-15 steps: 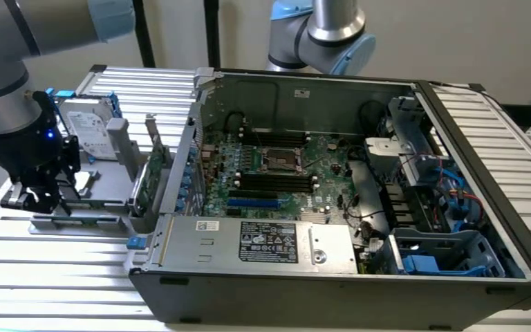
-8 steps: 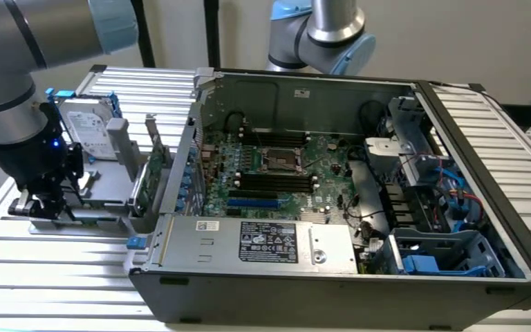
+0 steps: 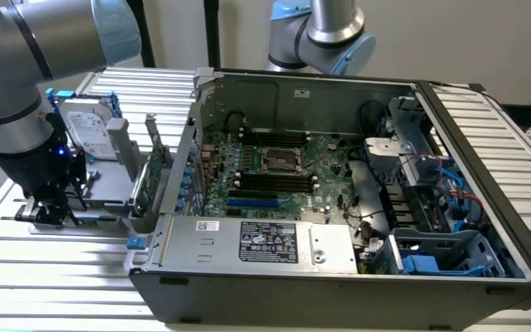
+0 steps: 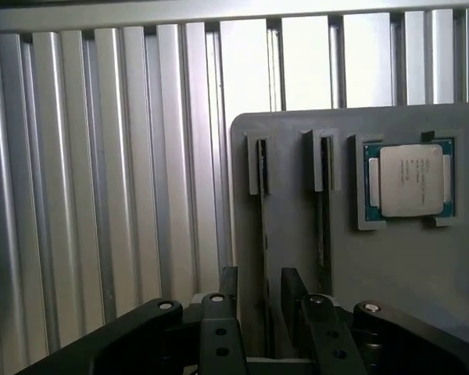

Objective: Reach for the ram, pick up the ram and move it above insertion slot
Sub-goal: 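Pick up the ram and move it above insertion slot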

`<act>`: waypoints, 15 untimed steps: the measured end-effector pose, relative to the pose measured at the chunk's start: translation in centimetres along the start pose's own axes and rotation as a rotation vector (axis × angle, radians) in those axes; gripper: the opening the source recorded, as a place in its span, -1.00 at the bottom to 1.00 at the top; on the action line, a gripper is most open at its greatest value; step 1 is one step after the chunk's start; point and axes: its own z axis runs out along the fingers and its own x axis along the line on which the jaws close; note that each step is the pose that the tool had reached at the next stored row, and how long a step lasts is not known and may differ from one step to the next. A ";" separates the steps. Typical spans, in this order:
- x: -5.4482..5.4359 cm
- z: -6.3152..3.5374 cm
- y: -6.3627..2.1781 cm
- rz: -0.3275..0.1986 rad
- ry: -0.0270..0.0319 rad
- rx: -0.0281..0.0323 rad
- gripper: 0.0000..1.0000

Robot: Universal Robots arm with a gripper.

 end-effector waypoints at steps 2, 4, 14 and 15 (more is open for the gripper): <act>0.0 0.27 -0.01 -0.004 -0.0005 0.0001 -0.28; 0.0 0.49 -0.01 -0.009 -0.0026 -0.0001 -0.28; 0.0 1.31 -0.05 -0.058 -0.0203 -0.0015 -0.28; 0.0 1.38 -0.05 -0.062 -0.0221 -0.0017 -0.28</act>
